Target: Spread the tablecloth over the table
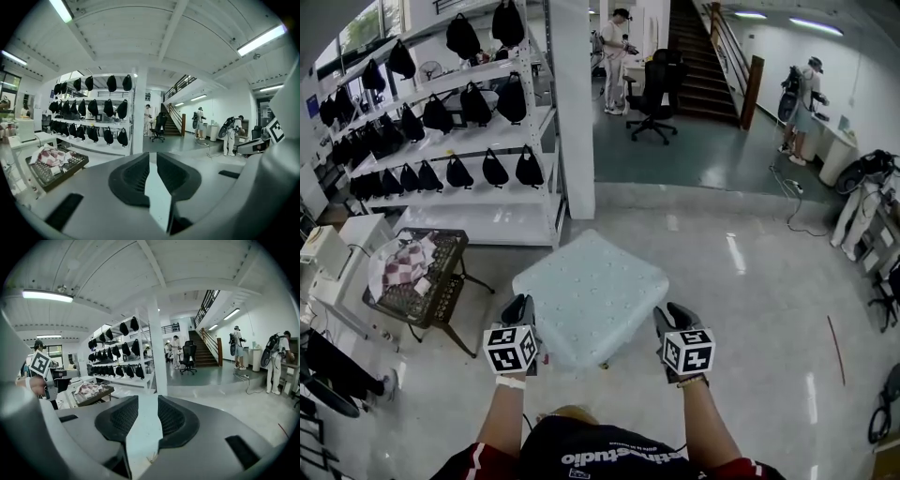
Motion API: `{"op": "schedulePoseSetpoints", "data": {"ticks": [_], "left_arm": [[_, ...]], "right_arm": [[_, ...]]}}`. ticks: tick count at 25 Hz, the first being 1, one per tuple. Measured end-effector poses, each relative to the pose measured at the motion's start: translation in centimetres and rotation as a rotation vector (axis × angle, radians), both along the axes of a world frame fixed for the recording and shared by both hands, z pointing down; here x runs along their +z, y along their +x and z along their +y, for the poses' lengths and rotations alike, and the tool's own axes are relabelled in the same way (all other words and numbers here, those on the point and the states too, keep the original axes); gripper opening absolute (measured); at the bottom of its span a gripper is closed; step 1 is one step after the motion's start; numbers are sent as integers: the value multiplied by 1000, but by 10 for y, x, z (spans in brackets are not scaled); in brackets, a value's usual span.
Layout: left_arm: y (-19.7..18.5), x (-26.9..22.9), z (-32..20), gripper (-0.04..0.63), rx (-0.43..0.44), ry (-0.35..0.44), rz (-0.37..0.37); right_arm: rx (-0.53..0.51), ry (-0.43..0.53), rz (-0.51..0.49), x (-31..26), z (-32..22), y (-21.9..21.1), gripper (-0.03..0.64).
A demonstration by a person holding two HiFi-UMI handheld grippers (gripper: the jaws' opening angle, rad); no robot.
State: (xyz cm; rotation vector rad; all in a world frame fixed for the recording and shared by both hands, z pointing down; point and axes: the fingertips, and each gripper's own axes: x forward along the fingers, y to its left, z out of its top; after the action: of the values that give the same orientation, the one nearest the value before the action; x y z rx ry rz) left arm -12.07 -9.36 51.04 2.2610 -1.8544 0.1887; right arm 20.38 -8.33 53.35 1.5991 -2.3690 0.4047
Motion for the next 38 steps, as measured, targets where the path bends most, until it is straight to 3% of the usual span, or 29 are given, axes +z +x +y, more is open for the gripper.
{"op": "schedulePoseSetpoints", "data": {"ticks": [5, 16, 24, 38], "left_arm": [[-2, -9, -8, 58, 34, 22, 37], [-8, -70, -35, 58, 168, 95, 10], [-11, -102, -43, 58, 178, 164, 27], [-19, -96, -45, 43, 202, 164, 14]], "right_arm": [[8, 48, -9, -27, -7, -7, 137], [7, 186, -34, -108, -18, -35, 132], [29, 214, -36, -117, -22, -45, 106], [67, 259, 23, -132, -30, -57, 32]]}}
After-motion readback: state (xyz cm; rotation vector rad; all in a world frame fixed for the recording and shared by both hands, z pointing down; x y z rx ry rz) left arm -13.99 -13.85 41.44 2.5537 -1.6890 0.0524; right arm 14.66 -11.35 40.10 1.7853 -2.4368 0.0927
